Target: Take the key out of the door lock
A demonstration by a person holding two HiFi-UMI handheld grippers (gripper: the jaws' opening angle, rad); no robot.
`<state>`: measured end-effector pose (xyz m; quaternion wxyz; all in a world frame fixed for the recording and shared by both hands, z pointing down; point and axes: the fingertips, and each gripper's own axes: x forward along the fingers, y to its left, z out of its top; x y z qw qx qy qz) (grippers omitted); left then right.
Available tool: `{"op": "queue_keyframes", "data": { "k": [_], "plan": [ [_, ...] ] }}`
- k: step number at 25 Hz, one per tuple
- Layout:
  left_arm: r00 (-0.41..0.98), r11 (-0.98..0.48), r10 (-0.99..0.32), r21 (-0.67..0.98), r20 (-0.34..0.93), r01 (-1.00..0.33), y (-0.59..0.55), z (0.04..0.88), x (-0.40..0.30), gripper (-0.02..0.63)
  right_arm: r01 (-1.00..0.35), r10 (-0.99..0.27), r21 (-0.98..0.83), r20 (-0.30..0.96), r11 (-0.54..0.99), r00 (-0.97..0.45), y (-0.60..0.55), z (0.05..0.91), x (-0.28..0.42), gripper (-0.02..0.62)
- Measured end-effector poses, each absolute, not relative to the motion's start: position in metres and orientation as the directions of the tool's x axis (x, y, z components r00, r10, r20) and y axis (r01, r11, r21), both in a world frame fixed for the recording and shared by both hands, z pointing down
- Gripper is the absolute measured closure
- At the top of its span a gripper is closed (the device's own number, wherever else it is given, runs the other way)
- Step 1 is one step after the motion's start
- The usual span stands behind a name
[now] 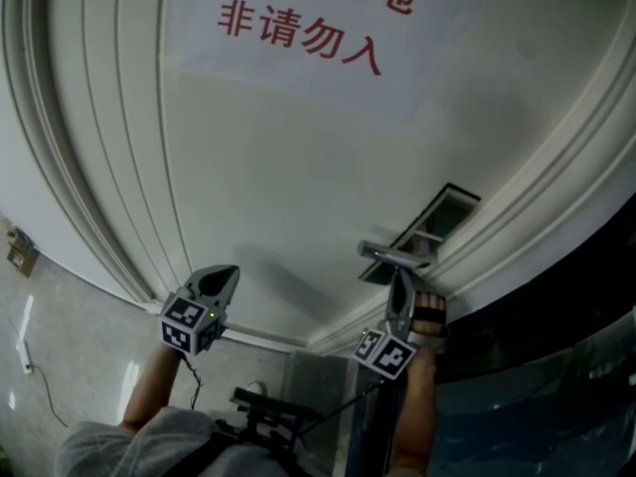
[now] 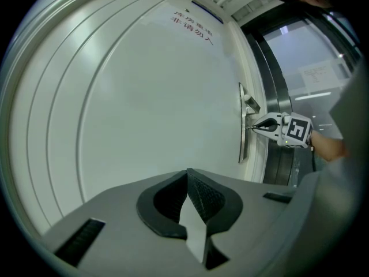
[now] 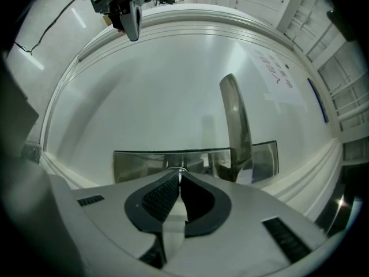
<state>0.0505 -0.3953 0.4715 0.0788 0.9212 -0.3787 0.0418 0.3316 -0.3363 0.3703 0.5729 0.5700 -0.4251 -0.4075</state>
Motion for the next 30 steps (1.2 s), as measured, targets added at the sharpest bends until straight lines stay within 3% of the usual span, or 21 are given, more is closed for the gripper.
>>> {"op": "queue_keyframes", "data": {
  "k": [30],
  "plan": [
    [0.719, -0.71, -0.683, 0.117, 0.127, -0.695, -0.379, 0.471, 0.037, 0.6, -0.073, -0.948, 0.997, 0.02, -0.004, 0.317, -0.317, 0.367, 0.325, 0.574]
  ]
}}
